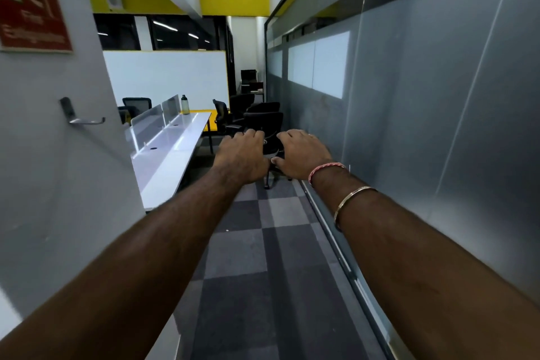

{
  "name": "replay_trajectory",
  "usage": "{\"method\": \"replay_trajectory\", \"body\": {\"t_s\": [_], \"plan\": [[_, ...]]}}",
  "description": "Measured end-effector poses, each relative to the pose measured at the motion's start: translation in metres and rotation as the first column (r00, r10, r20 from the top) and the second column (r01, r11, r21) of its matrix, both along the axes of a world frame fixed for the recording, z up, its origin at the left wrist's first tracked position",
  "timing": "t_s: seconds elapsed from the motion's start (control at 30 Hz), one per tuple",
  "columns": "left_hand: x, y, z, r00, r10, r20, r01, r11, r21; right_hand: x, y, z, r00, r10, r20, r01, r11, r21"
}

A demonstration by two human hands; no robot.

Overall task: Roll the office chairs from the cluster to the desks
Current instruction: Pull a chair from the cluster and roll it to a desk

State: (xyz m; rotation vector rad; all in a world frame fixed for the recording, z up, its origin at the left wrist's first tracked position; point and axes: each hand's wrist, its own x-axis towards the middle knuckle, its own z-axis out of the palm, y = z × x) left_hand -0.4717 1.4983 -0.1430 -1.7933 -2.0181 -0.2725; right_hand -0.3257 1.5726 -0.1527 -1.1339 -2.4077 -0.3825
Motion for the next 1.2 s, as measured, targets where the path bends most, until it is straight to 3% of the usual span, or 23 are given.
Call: {"method": "replay_trajectory", "body": {"t_s": [0.43, 0.67, 1.2], "plan": [[-0.101, 0.310, -0.024, 1.000, -0.012, -0.025, 0.012, 1.000, -0.011, -0.105, 0.306, -0.030, 1.000, -0.018, -0.002, 0.018, 1.000, -0.001], [-0.143, 0.492, -0.023, 0.999, 0.001, 0.036, 0.000, 1.000, -0.024, -0.145, 0.493, -0.022, 0.998, -0.023, 0.058, 0.025, 0.999, -0.033], [-0.313, 0.825, -0.029, 0.999, -0.028, 0.029, 0.029, 0.999, -0.035, -0.317, 0.813, -0.027, 0.995, -0.086, 0.060, 0.088, 0.996, -0.029]]}}
